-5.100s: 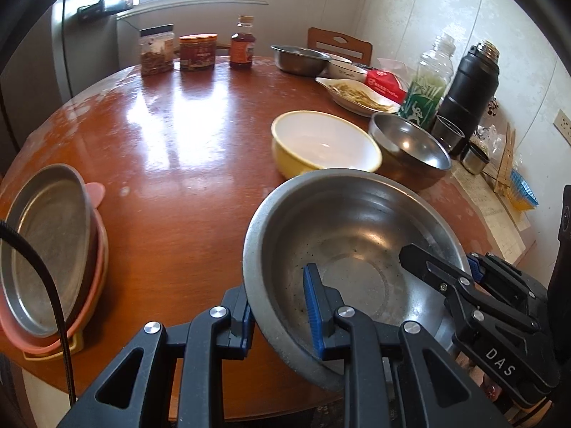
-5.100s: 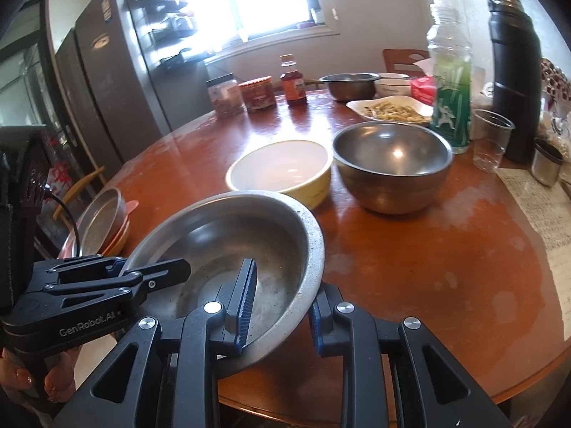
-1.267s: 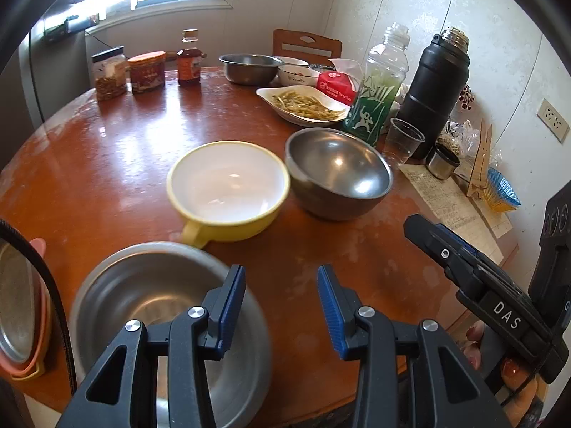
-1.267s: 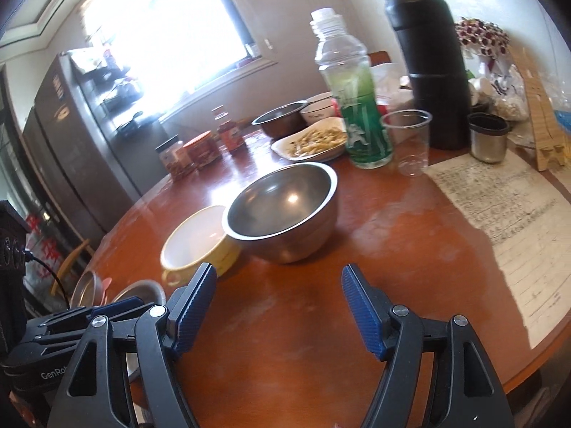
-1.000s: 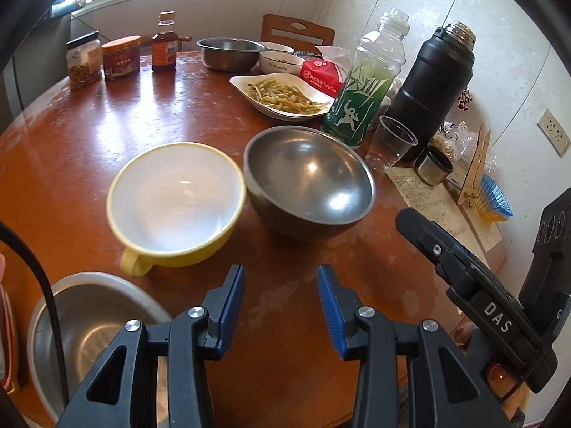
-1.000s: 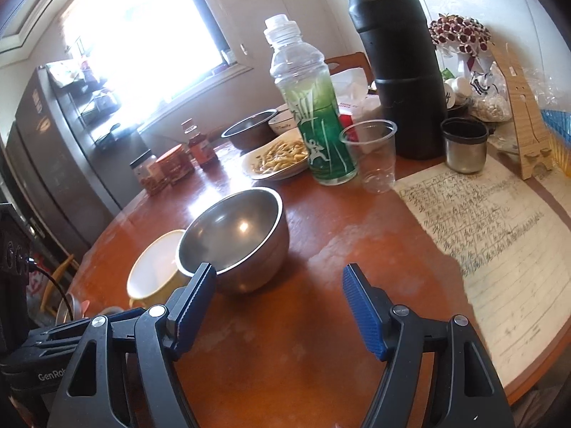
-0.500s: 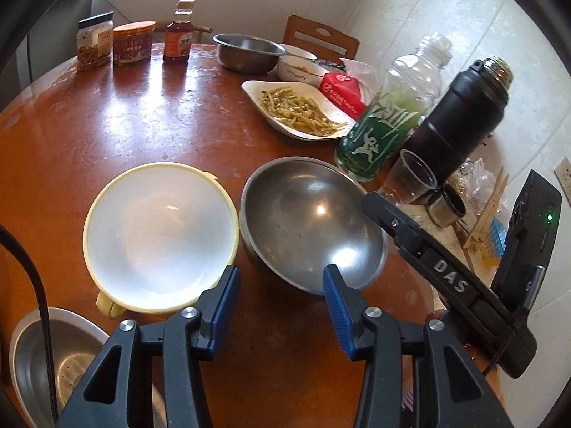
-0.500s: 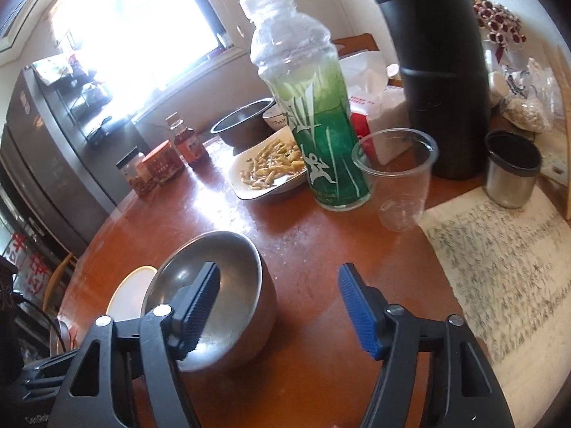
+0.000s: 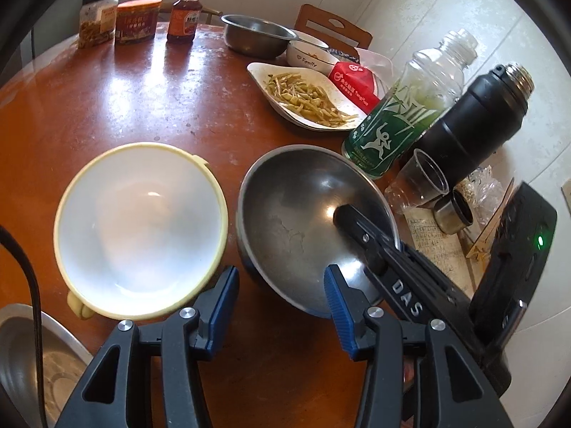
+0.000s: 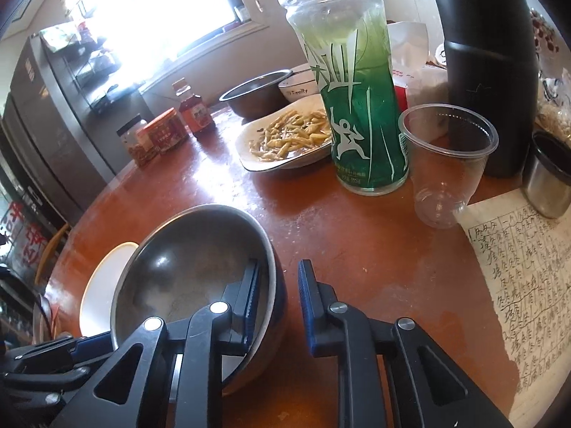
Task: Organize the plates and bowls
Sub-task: 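Move both grippers to the steel mixing bowl and grasp its rim, then lift the steel mixing bowl with both grippers and lower it into the basin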
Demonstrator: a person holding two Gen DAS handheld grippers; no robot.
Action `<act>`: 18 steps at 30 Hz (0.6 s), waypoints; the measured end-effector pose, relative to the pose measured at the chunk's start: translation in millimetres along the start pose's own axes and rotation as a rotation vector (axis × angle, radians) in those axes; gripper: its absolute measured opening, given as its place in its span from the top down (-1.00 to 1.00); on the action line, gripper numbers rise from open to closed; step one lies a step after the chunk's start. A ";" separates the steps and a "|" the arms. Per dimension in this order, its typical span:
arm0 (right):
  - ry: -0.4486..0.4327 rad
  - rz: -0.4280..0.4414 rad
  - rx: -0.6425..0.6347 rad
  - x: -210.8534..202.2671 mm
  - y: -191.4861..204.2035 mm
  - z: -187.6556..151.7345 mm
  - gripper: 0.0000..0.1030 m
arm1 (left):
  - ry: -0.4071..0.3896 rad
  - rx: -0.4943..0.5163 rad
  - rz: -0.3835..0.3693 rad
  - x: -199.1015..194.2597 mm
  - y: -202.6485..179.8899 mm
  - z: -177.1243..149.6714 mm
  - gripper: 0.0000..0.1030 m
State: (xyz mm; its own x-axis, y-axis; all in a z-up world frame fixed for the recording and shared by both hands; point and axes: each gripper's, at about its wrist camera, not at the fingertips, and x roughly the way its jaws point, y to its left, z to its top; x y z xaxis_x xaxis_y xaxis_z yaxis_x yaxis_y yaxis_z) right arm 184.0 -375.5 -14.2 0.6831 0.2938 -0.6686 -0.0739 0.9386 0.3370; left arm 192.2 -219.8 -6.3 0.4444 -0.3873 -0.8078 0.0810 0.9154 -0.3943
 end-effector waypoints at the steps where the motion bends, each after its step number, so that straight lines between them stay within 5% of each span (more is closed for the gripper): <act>1: 0.003 0.003 -0.011 -1.2 1.4 -2.0 0.62 | 0.008 -0.013 -0.016 3.2 2.5 0.2 0.09; 18: -0.010 -0.010 0.010 -36.1 3.0 -26.0 0.64 | 0.020 0.094 -0.015 -5.5 -10.0 -19.7 0.19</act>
State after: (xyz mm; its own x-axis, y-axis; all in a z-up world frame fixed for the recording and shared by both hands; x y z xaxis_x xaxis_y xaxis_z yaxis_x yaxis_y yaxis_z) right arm 140.2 -378.6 -6.3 0.6908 0.2824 -0.6656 -0.0598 0.9398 0.3366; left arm 171.4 -229.1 -6.6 0.4244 -0.4019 -0.8114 0.1708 0.9155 -0.3642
